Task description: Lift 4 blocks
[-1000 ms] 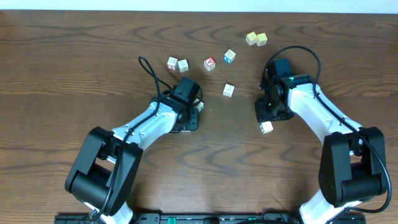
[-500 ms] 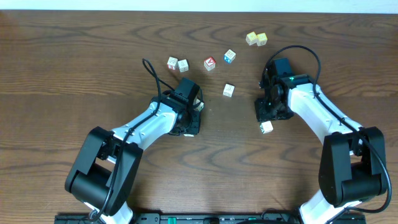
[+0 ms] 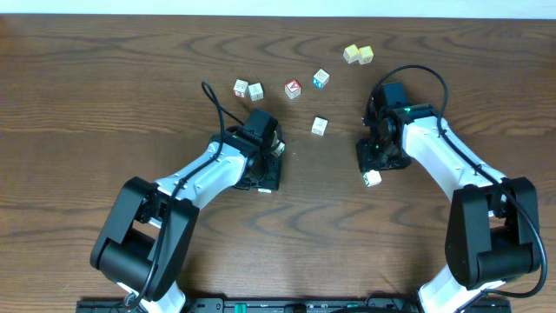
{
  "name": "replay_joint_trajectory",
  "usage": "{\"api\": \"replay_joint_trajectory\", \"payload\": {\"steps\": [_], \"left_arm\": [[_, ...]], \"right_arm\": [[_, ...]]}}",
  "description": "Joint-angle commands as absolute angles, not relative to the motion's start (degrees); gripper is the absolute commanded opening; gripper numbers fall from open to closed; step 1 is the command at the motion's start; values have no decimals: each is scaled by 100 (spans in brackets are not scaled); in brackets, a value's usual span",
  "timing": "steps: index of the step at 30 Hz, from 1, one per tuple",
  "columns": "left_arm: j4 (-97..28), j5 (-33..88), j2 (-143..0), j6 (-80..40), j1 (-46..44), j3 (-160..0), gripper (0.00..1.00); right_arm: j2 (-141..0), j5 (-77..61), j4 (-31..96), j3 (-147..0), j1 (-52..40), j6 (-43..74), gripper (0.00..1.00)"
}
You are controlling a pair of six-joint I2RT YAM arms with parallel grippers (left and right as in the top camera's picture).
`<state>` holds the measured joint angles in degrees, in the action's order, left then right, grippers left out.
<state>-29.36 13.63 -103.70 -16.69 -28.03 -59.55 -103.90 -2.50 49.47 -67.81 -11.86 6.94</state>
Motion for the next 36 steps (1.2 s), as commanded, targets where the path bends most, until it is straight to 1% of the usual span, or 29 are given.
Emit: {"api": "replay_joint_trajectory", "payload": {"steps": [1, 9, 13, 14, 15, 21, 24, 28, 32, 33, 36], "left_arm": [[-3148, 1396, -10213, -1789, -2609, -6248, 56], [-3500, 1890, -9284, -1872, -1977, -6416, 58], [-3911, 1881, -8750, -1870, -1544, -6416, 71], [-4018, 1881, -8661, -1870, -1428, -6416, 81], [-4147, 1881, -8569, -1870, -1278, -6414, 84], [-4790, 1881, -8429, -1870, -458, -6403, 84], [-5015, 1879, -8438, -1868, -217, -6399, 84], [-5120, 1879, -8440, -1868, -137, -6396, 84], [-5120, 1881, -8460, -1868, -137, -6396, 84], [-5120, 1881, -8466, -1868, -137, -6396, 84], [-5120, 1881, -8466, -1868, -137, -6396, 84]], "right_arm": [[-10453, -200, 5011, -6770, -1221, 720, 56], [-10457, -373, 5043, -6742, -1223, 718, 54], [-10481, -370, 5011, -6626, -1223, 718, 53], [-10492, -368, 4993, -6580, -1223, 716, 53], [-10501, -368, 4965, -6532, -1221, 679, 53], [-10506, -370, 4711, -6211, -1223, 591, 52], [-10506, -375, 4716, -6180, -1243, 593, 43], [-10506, -375, 4707, -6180, -1245, 602, 31], [-10506, -467, 4670, -6180, -1251, 685, 27], [-10506, -574, 4650, -6180, -1253, 720, 24], [-10506, -744, 4563, -6180, -1313, 1046, 22]]}}
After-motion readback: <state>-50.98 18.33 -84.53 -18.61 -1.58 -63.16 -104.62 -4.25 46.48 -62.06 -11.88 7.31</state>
